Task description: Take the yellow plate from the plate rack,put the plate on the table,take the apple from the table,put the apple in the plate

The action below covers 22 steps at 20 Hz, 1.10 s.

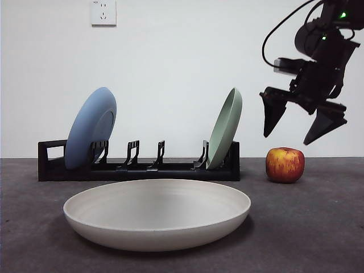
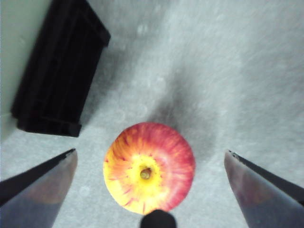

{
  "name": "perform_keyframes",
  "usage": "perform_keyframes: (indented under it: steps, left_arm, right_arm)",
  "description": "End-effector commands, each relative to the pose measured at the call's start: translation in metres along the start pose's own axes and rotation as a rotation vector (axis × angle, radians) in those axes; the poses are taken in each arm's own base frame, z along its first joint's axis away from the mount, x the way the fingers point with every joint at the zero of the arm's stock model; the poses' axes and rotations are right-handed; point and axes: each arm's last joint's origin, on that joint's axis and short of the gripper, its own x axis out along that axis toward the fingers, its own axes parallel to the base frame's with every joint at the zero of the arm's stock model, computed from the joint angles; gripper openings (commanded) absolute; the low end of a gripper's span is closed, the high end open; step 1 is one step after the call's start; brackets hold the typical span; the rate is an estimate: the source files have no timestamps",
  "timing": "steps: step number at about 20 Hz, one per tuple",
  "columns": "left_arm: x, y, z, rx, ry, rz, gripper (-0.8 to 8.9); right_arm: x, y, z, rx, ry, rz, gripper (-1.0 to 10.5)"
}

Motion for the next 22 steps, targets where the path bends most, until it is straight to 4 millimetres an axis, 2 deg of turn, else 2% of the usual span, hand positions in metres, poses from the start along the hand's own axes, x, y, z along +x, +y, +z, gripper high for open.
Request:
perform_keyframes:
  steps: [1,6,10,13,15,17,20,22]
  left_arm:
    - [-0.001,0.000,0.000,-0.009,-0.006,-0.001,-0.08]
    - [0.000,0.000,0.001,-0.009,-0.004,-0.001,-0.08]
    - [0.000,0.000,0.001,-0.009,-0.003,-0.001,-0.08]
    - [0.000,0.000,0.000,-0.009,-0.001,-0.001,-0.08]
    - [0.000,0.000,0.000,-0.009,-0.001,0.000,-0.08]
    - [0.000,0.001,0.000,-0.009,-0.002,0.007,-0.08]
    - [0.000,0.001,-0.001,-0.008,0.016,0.009,-0.08]
    - [0.000,0.001,-0.002,-0.008,0.020,0.009,-0.08]
  right_arm:
    - [0.012,0.001,-0.002,-0.007,0.023,0.015,5.4]
    - [0.032,0.001,-0.010,0.002,0.085,0.031,5.4]
    - [0.037,0.002,-0.012,0.002,0.099,0.022,5.3]
    - [0.039,0.001,-0.013,0.017,0.116,0.007,2.6]
    - [0.039,0.001,-0.014,0.035,0.120,0.007,1.7]
    - [0.039,0.001,-0.014,0.036,0.124,0.009,-0.2]
    - [0.031,0.003,-0.013,0.040,0.130,0.008,-0.1]
    - [0.008,0.007,-0.009,0.028,0.104,-0.013,-0.1]
